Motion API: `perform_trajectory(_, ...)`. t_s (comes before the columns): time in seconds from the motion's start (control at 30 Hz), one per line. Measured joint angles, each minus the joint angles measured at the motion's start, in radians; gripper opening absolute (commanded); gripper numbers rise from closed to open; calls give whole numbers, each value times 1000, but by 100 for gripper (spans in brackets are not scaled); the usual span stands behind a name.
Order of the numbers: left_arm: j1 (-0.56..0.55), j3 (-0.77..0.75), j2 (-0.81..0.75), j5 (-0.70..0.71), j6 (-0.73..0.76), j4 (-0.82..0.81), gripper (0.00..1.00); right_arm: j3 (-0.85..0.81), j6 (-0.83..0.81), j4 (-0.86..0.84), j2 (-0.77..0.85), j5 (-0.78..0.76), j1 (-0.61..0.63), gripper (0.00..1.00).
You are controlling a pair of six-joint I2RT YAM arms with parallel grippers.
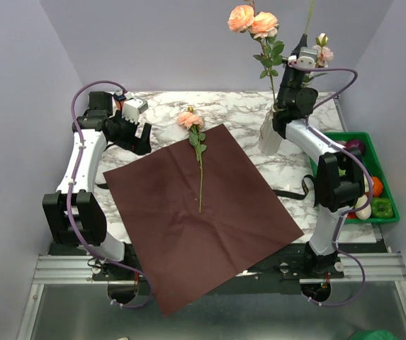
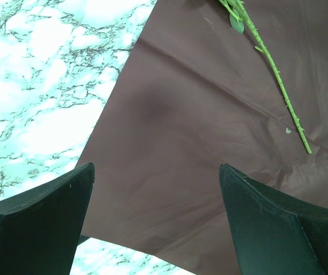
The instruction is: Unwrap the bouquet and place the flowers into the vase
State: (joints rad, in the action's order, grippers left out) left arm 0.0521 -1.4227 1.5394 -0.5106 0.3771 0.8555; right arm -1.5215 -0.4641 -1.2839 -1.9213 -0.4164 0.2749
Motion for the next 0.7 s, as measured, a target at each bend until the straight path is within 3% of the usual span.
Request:
perform_trajectory(0.53, 0, -10, 3, 0, 0, 8, 99, 77, -34, -6, 3, 21, 24, 1)
perform_trajectory(0.7, 0, -19, 3, -1, 0, 13, 99, 112, -35, 1, 88, 38, 46, 1)
